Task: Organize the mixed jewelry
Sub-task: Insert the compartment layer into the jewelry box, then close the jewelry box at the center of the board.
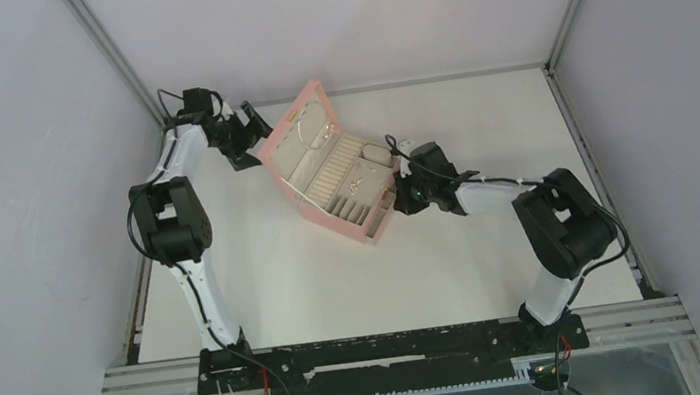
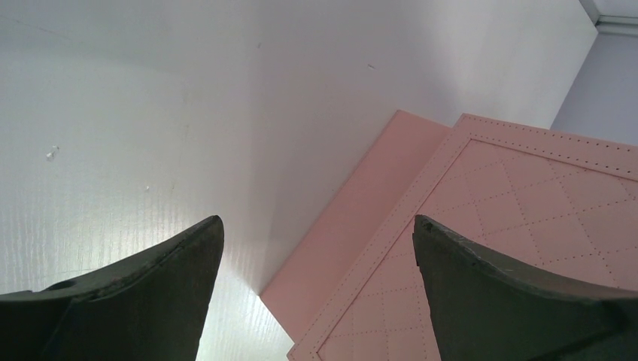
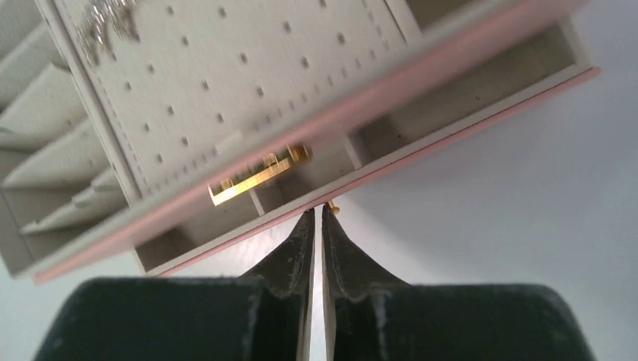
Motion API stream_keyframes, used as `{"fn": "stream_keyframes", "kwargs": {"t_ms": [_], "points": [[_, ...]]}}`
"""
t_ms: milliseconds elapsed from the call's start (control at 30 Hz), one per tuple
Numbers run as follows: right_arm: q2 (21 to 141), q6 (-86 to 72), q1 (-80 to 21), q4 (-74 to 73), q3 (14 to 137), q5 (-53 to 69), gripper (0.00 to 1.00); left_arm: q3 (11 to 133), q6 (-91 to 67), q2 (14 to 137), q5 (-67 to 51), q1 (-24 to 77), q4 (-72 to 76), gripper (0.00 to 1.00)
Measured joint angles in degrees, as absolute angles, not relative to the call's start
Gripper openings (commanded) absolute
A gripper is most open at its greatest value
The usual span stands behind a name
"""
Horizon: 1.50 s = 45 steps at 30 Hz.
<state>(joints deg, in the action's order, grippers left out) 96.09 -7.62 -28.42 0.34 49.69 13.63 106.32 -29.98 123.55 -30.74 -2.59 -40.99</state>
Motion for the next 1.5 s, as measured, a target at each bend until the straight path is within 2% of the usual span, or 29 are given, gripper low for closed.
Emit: {"fn": "stream_keyframes", "kwargs": {"t_ms": [267,600,1000,1233,1333,1500], "points": [[101.49,-8.56,-29.74,2.68,55.24,14.39,0.13,107.11,-28.99,123.9,-30.13,-0.89,-42.46,1.0],[95.85,-14.26,-26.81,8.71,47.35,14.96,0.12,109.19,-28.42,124.9,-30.2,1.96,-43.77,1.0],[100.77,-20.05,-24.36,14.15,47.86,14.2,0.12,113.4,-28.45,126.48,-30.24,1.65,-44.6,1.0],[102.78,-21.15,-24.21,14.37,51.07,15.18,0.13,113.69,-28.45,126.45,-30.24,1.65,-45.21,1.0],[102.52,-21.17,-23.42,12.99,51.09,15.14,0.16,113.69,-28.45,126.3,-30.2,1.69,-45.6,1.0],[98.78,-20.88,-19.88,8.16,50.81,14.06,0.17,113.69,-28.45,123.5,-30.15,2.68,-46.37,1.0]]}}
